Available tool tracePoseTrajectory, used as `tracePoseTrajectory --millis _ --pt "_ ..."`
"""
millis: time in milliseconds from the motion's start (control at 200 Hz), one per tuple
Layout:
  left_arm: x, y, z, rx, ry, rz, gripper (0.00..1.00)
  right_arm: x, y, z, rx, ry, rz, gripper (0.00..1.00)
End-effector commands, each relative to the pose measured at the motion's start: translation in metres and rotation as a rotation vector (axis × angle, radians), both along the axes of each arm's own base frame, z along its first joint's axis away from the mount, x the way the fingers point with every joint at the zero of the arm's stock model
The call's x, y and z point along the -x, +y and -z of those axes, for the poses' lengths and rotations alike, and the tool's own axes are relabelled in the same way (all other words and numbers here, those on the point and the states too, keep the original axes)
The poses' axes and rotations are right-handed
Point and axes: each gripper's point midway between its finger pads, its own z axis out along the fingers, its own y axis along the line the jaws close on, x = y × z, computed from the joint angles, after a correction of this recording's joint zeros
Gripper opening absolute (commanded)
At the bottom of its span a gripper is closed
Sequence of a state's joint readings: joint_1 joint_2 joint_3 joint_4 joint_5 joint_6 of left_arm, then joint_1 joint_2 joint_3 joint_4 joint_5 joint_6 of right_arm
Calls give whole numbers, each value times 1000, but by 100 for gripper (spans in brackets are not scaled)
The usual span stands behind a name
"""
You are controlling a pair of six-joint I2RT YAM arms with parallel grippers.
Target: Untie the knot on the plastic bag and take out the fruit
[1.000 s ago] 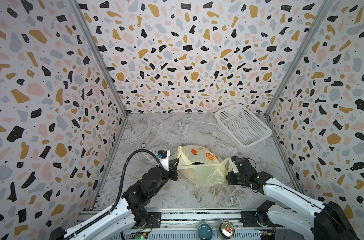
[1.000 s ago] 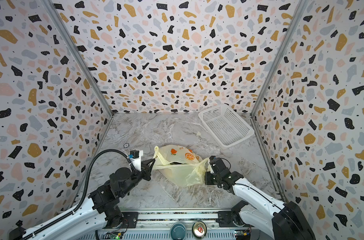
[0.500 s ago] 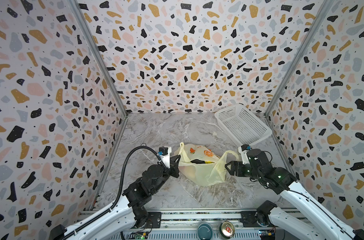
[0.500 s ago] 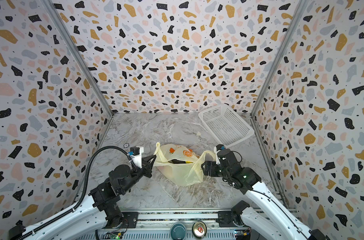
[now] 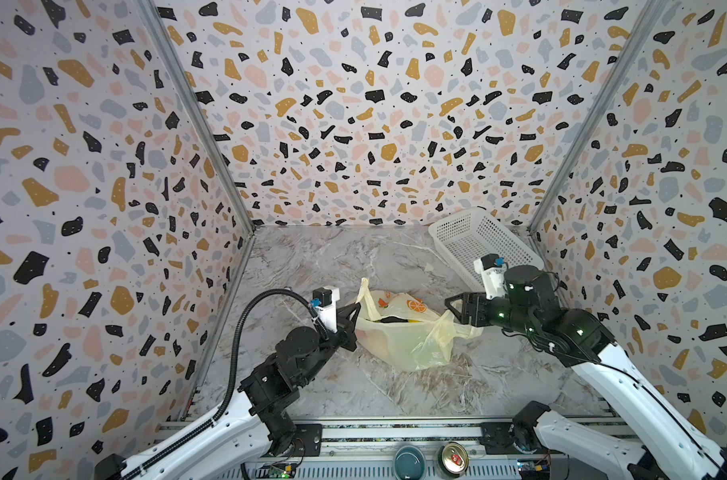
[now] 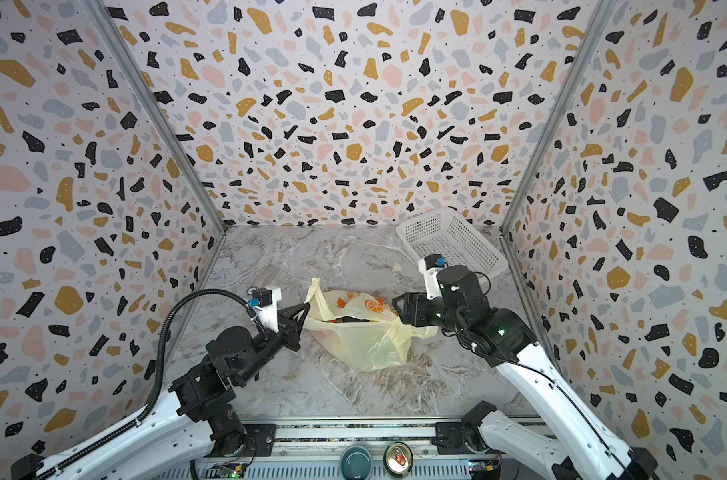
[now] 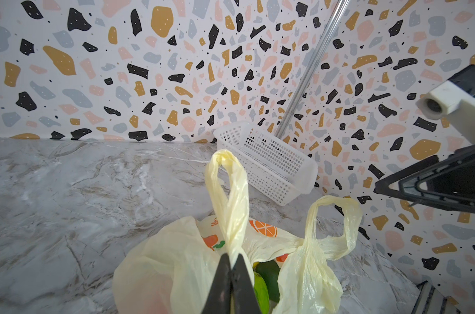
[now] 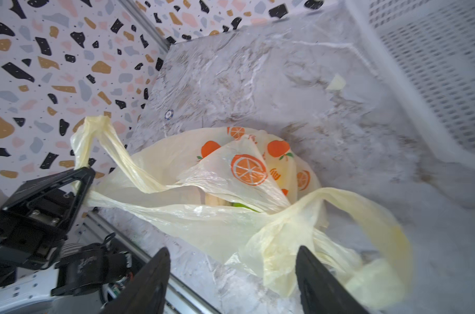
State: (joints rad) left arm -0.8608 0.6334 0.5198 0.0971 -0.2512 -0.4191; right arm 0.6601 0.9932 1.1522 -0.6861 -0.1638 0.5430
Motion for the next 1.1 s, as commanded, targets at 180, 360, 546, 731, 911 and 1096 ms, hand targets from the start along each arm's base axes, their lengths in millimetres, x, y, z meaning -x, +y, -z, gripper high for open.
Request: tracePoseTrajectory --millis 180,360,546,731,911,1096 --pt "10 -1 -49 96 -116 42 0 7 100 33 -5 -52 -281 48" --pt "9 1 -50 98 -120 34 0 31 125 71 18 10 -347 39" --pt "9 0 -51 103 -125 35 0 50 131 107 30 73 -390 37" --pt "8 -2 -44 87 -112 40 0 49 129 86 -3 43 -401 42" --pt "10 -4 -36 80 -98 53 0 27 121 45 -42 -3 -388 53" --pt "10 -4 -40 78 -104 55 0 10 124 47 -41 -12 -401 52"
